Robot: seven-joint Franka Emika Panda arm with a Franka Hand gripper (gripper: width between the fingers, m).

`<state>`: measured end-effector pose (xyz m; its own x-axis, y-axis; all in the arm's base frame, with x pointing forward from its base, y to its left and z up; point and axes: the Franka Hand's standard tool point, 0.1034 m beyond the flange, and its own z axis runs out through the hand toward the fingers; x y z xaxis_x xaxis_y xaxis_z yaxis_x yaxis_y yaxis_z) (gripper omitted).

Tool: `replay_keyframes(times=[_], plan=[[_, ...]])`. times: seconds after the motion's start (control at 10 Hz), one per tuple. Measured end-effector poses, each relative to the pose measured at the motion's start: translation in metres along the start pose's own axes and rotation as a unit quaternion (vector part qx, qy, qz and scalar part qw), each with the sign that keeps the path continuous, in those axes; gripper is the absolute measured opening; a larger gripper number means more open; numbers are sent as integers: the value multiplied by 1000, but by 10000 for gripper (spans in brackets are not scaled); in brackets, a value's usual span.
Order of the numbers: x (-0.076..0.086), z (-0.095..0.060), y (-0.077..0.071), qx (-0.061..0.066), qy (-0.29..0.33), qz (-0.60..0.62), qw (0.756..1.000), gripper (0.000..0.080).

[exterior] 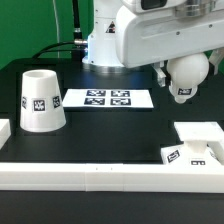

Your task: Assemble lamp

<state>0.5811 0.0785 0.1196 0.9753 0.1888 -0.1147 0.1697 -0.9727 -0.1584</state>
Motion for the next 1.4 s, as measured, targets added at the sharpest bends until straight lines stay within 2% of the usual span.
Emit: replay_keyframes(times=[0.3, 0.5, 0.7, 0.9, 1.1, 1.2, 1.4], plan=[[9, -1, 10, -28, 111, -5, 993, 574], [10, -14, 14, -41, 152, -18, 987, 574], [20, -32, 22, -60, 214, -31, 975, 574], [19, -29, 29, -79, 263, -36, 961, 574], [19, -27, 28, -78, 260, -37, 962, 574], [24, -31, 23, -78, 258, -46, 962, 574], [43, -44, 18, -71, 249, -51, 964, 576]])
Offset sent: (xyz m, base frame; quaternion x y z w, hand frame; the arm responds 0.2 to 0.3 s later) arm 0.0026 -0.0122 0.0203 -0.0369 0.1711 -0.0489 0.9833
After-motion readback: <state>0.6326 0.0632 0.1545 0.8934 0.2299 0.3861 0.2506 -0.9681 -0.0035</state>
